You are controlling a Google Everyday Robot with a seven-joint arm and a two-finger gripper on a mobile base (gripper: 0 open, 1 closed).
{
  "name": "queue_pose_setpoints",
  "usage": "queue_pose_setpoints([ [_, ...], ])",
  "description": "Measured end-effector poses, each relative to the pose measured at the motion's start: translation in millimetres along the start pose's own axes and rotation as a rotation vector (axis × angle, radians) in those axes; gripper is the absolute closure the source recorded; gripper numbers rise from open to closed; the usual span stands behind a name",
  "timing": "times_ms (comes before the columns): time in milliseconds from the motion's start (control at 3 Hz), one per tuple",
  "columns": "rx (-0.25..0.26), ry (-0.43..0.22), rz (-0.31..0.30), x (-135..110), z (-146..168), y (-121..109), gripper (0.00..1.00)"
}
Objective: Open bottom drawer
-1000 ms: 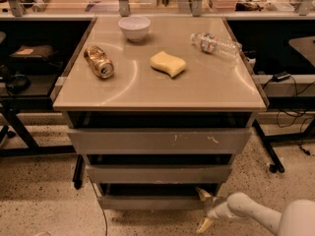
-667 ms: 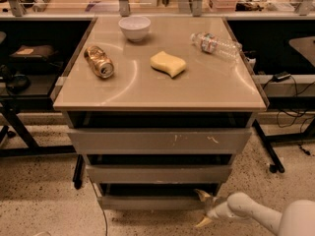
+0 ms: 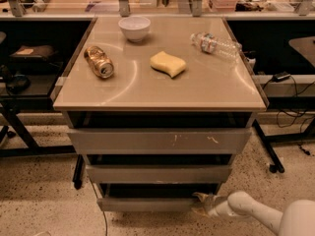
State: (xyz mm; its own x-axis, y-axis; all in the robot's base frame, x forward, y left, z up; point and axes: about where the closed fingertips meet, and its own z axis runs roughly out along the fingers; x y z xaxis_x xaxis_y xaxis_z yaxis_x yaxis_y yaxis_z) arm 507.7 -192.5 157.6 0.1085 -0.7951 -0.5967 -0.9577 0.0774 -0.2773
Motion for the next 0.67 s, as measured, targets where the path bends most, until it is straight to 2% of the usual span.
queue_pose_setpoints([
  [333, 0.0, 0.0, 0.0, -4.7, -6.3, -3.3, 0.9],
  [667, 0.0, 0.0, 0.0, -6.4, -8.7, -4.1, 1.0],
])
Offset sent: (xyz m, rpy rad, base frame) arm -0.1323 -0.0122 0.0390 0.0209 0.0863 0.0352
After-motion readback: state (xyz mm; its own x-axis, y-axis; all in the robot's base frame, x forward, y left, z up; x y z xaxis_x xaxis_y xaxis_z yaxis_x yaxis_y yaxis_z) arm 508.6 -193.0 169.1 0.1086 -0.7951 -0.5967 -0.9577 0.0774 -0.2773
